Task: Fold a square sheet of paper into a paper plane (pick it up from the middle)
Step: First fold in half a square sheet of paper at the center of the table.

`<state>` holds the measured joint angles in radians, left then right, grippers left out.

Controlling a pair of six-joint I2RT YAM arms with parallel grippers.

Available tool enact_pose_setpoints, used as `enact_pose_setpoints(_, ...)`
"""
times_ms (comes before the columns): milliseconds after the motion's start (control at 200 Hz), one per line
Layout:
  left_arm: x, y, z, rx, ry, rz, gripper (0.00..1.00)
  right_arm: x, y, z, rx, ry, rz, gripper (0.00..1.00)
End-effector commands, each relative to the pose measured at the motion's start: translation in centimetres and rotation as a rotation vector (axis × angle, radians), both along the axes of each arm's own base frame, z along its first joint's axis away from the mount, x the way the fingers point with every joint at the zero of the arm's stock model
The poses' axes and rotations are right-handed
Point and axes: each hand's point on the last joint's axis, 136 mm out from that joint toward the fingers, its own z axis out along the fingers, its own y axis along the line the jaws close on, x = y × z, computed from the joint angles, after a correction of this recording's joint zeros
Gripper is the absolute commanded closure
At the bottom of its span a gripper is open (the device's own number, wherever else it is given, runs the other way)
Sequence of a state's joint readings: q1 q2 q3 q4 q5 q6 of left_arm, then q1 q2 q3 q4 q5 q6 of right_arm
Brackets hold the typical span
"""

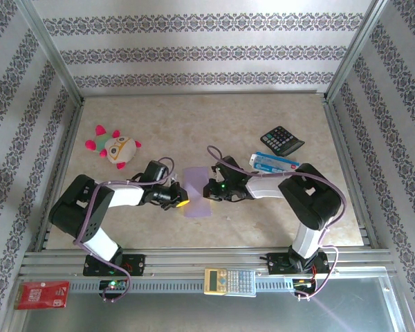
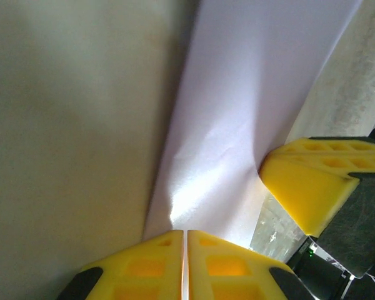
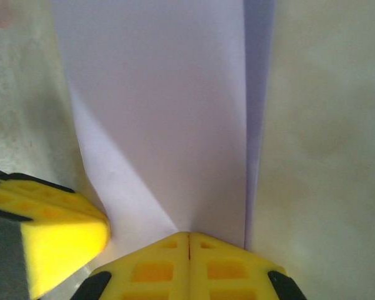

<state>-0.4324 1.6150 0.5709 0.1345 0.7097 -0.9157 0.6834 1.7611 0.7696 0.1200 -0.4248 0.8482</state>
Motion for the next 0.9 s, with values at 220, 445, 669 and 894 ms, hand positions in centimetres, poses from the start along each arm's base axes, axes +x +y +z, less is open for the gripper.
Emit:
enact_pose_setpoints(220,-0.8,-3.3,0.8,-0.056,-0.003,-0.187,0.84,-5.3,-7.8,-5.8,-0.32,0.165,-0.135,1.0)
enact_pose_setpoints(445,-1.2,-5.3,3.1,-0.132,-0.046,-0.205,0.81,-5.3,-7.6,-6.0,-0.325,0.161,-0.14,1.0)
enact_pose_setpoints(669,-1.7,-4.0,1.4,-0.06,-0.017,-0.18,0.83,-5.4,-7.5,-6.0,-0.328,0.159,-0.132,1.0)
enact_pose_setpoints(894,-1.2,-3.0,1.7,-0.076,-0.03,-0.131,0.82,-5.4,-7.5,-6.2,-0.328,0.163,-0.127,1.0)
